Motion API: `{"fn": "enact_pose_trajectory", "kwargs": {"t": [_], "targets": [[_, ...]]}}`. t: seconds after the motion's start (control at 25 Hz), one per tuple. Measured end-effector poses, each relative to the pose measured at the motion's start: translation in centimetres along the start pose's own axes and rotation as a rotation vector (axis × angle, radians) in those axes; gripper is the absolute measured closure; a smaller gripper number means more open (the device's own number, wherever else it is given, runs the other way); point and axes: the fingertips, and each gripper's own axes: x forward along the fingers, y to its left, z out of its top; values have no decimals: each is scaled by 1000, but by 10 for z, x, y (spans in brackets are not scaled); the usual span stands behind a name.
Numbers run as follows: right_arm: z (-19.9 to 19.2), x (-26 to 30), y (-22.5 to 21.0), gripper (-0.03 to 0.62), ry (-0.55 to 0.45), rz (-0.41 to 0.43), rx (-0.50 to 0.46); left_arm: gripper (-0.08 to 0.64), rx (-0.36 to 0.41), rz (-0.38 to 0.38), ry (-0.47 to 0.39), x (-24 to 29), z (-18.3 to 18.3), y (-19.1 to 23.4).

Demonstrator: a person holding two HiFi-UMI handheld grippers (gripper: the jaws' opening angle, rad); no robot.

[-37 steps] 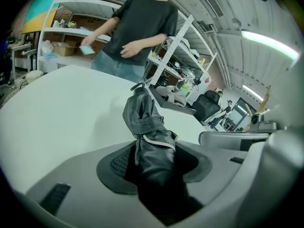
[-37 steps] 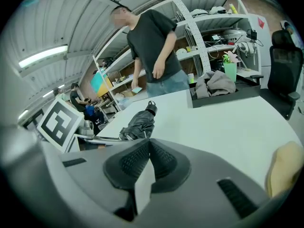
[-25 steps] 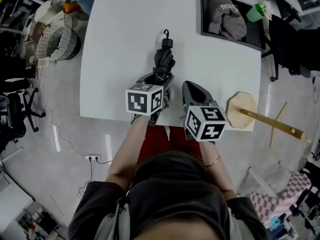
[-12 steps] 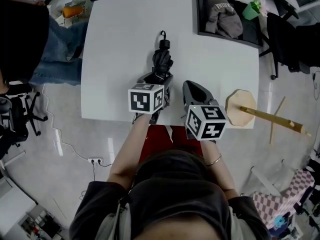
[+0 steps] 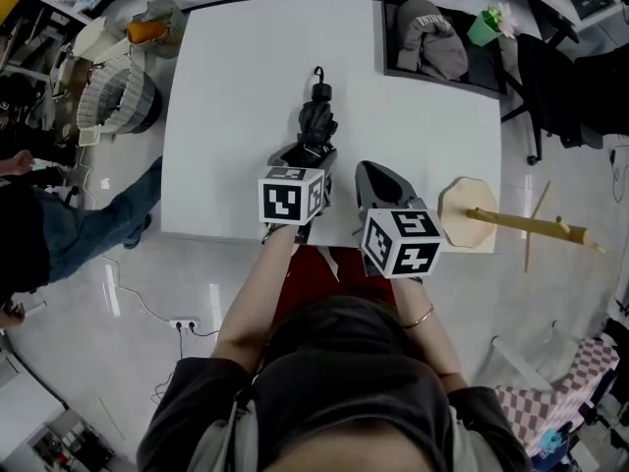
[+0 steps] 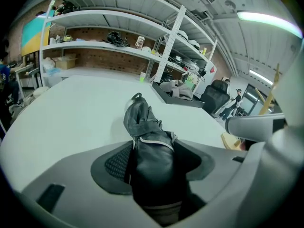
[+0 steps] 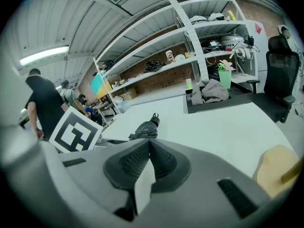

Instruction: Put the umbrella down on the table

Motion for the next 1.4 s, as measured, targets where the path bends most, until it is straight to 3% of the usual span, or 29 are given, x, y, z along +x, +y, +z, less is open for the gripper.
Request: {"fn": "enact_pose_trajectory", "kwargs": {"t": [0.52, 0.92, 1.2, 1.4], "targets": [[2, -23, 15, 574, -50, -8, 11, 295, -24, 18, -199, -47, 21, -6], [10, -40, 31, 574, -113, -11, 21, 339, -12, 7, -280, -90, 28, -12], [19, -53, 48, 574, -152, -9, 9, 355, -18, -43, -339, -123, 35, -18], [29, -64, 69, 574, -194, 5, -15, 420, -31, -77, -395, -152, 40, -18]]}}
